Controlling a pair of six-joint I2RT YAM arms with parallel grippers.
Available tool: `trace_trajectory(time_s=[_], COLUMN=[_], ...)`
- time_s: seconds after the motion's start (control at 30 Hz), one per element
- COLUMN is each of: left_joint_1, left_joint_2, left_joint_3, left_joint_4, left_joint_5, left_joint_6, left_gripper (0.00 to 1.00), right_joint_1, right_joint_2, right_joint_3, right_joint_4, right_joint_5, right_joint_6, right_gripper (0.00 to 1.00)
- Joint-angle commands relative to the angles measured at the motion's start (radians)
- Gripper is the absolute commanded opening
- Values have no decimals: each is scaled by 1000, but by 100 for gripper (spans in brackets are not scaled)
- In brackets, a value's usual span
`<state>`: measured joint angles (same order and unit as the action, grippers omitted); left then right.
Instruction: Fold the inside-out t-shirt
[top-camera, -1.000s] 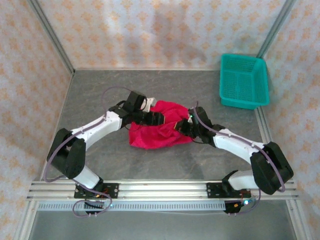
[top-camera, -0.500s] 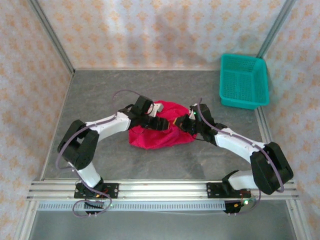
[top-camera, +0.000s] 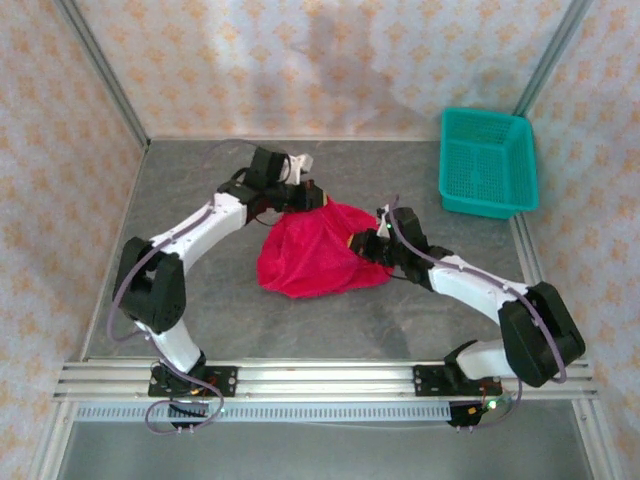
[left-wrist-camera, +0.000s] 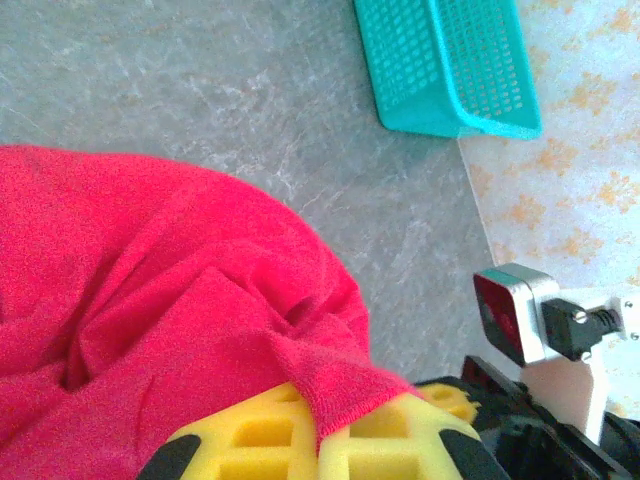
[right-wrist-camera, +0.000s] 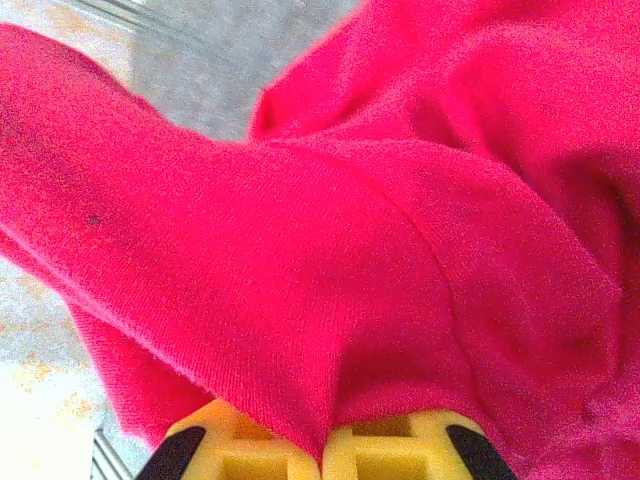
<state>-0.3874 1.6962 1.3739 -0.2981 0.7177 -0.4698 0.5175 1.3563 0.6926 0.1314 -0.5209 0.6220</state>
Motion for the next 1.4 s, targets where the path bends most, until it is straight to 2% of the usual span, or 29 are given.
trace_trajectory(time_s=[0.0,0.13,0.17,0.23,0.27,0.3,0.37,0.4,0.5,0.53,0.73,1.0,1.03,1.13,1.27,1.37], left_joint_1=[44,41,38,25,12,0,-40,-56,-94,-98,-98,-75,-71,-70,-69,-70], left_joint_2=[-46,-22,-21,-29,-34,-39,-46,-46,-40,-36,-31,-63,-67,-75,-68,-64], left_joint_3=[82,-2,-35,-89,-114,-131,-157,-164,-182,-188,-193,-162,-162,-159,-160,-164], left_joint_4=[-59,18,47,88,102,108,111,109,118,124,109,23,21,15,17,28], left_joint_5=[-73,-21,-19,-20,-28,-35,-61,-72,-90,-92,-106,-139,-138,-139,-135,-130], left_joint_6=[24,-31,-49,-59,-80,-91,-92,-91,-102,-107,-106,-76,-75,-73,-79,-85], left_gripper=[0,0,0,0,0,0,0,0,0,0,0,0,0,0,0,0], right_joint_1=[-5,-6,-5,-5,-5,-4,5,11,29,35,94,116,116,118,118,118], right_joint_2=[43,33,24,-4,-25,-41,-78,-86,-94,-90,-3,162,177,211,273,328], right_joint_3=[-42,-23,-6,31,50,72,125,146,191,202,231,229,242,281,319,324], right_joint_4=[-139,-143,-164,-207,-230,-251,-304,-326,-339,-336,-307,-268,-280,-313,-309,-243], right_joint_5=[48,7,1,-18,-22,-20,-5,6,8,6,35,155,180,254,285,248], right_joint_6=[-72,-69,-69,-61,-49,-38,-18,-8,33,47,80,69,63,46,54,98], right_gripper=[0,0,5,37,44,47,47,42,13,8,0,0,7,19,20,27])
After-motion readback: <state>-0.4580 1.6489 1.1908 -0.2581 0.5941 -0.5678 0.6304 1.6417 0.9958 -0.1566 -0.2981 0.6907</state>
